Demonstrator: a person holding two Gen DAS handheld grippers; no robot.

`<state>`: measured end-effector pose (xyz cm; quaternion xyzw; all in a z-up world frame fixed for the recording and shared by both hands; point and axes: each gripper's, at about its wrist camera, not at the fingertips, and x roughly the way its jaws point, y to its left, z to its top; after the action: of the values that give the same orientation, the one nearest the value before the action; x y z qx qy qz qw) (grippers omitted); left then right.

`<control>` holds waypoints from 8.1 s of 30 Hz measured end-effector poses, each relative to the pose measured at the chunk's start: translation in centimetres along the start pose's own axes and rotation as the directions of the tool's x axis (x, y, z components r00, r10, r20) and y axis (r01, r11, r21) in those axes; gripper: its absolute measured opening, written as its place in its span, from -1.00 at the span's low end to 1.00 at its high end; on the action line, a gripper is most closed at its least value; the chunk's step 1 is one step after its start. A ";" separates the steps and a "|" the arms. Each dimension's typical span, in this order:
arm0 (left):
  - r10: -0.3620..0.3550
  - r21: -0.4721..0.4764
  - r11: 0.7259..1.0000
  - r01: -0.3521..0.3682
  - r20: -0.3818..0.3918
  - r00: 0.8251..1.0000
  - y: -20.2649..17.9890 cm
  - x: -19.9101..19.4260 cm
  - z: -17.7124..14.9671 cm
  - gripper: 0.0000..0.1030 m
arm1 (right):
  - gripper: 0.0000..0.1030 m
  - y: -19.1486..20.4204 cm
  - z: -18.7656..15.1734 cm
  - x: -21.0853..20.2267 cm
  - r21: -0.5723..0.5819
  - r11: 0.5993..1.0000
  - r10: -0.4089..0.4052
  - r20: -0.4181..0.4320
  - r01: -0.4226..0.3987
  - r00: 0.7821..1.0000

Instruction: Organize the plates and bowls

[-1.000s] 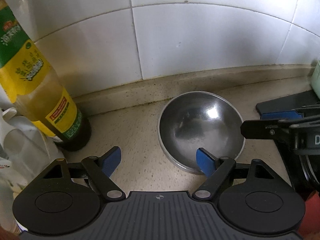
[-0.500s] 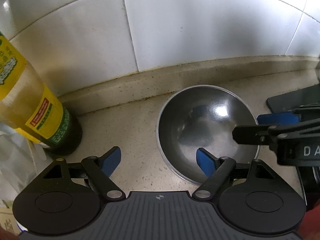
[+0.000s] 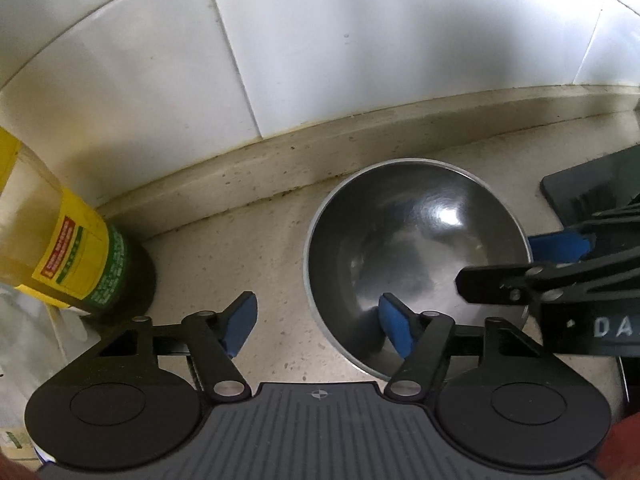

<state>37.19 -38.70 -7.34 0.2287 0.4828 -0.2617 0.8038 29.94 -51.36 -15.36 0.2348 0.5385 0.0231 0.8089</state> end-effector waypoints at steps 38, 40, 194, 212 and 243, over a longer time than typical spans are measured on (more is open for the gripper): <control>-0.092 0.014 0.996 0.091 0.121 0.988 -1.7 -5.1 0.3 0.01 | -0.48 0.2 -0.4 -4.2 0.019 0.998 0.054 0.089 -0.056 0.995; -0.094 0.023 0.996 0.091 0.133 0.987 -2.0 -5.9 0.3 0.01 | -0.48 0.3 -0.6 -5.0 0.018 0.998 0.052 0.101 -0.054 0.994; -0.210 0.168 0.966 0.197 0.062 0.976 0.0 -7.5 -13.1 0.65 | -0.16 6.1 -8.3 -4.5 0.014 1.000 0.015 -0.014 -0.015 1.000; -0.222 0.368 0.918 0.149 0.163 0.961 -0.6 -4.6 -11.8 0.81 | 0.12 2.3 -3.2 -7.4 -0.208 0.975 0.067 -0.042 -0.074 0.997; -0.369 0.443 0.860 0.255 0.192 0.909 3.1 0.2 -9.7 1.00 | 0.64 4.5 -1.5 2.6 -0.822 0.358 0.055 -0.456 -0.443 0.889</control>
<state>32.83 -30.34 -11.31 0.2715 0.3343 -0.5130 0.7425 30.68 -46.05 -16.20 -0.1727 0.5286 0.4791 0.6791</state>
